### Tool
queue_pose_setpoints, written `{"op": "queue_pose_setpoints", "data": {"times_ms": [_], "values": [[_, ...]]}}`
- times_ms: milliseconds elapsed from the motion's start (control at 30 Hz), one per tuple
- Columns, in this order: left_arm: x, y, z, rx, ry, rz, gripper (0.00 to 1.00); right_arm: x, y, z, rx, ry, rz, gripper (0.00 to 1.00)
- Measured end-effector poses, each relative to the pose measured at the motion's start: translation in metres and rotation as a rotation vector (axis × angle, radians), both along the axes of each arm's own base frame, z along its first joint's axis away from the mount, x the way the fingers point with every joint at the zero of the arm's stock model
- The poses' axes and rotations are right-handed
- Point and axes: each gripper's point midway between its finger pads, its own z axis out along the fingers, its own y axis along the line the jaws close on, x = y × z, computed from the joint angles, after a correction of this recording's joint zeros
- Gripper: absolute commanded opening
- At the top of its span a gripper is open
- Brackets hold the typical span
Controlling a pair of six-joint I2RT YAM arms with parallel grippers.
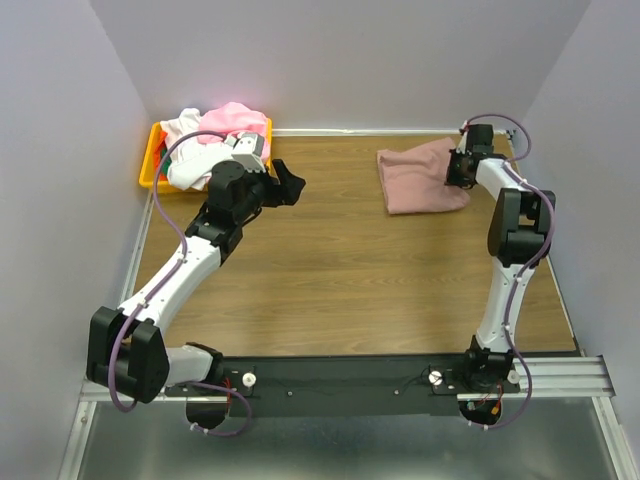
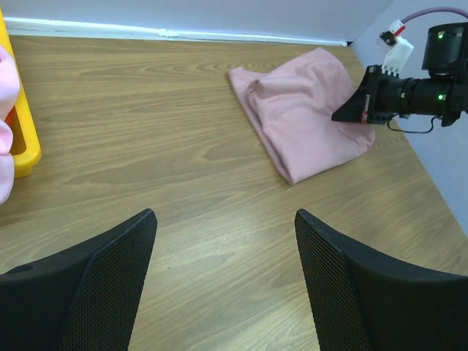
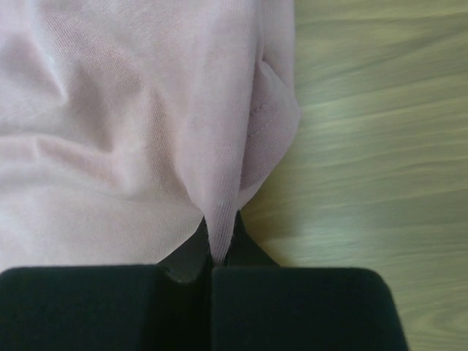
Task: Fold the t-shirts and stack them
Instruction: Neatly place the folded tshirt to the corner
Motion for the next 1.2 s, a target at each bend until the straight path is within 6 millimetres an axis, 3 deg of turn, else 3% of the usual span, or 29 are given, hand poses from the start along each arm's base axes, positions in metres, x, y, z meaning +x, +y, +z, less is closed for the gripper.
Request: {"op": "queue_pose_setpoints", "data": {"times_ms": [133,300,533,933,967,1000,1033,1100,1200], "values": [[-0.001,0.002,-0.006,0.010,0.021,0.007,0.84,0.008,-0.044,-0.006,-0.076,0.018,-0.060,0.00],[-0.003,0.003,-0.012,0.019,0.042,0.011,0.84,0.019,-0.082,-0.004,-0.156,0.018,-0.104,0.00],[-0.008,0.006,-0.014,0.028,0.061,0.015,0.85,0.032,-0.119,0.002,-0.274,0.020,-0.149,0.00],[-0.029,0.015,0.031,0.045,0.001,0.007,0.85,0.033,-0.164,0.017,-0.412,0.035,-0.246,0.03],[-0.031,0.016,0.034,0.049,-0.004,0.006,0.85,0.033,-0.169,0.019,-0.417,0.033,-0.258,0.08],[-0.031,0.016,0.037,0.051,-0.008,0.005,0.85,0.033,-0.172,0.021,-0.420,0.031,-0.264,0.29],[-0.032,0.017,0.041,0.056,-0.016,0.004,0.85,0.032,-0.176,0.022,-0.423,0.030,-0.273,0.58],[-0.033,0.018,0.050,0.064,-0.030,0.001,0.85,0.032,-0.183,0.027,-0.429,0.023,-0.290,0.96],[-0.034,0.019,0.067,0.085,-0.062,-0.005,0.85,0.032,-0.188,0.031,-0.427,0.013,-0.312,1.00]]}}
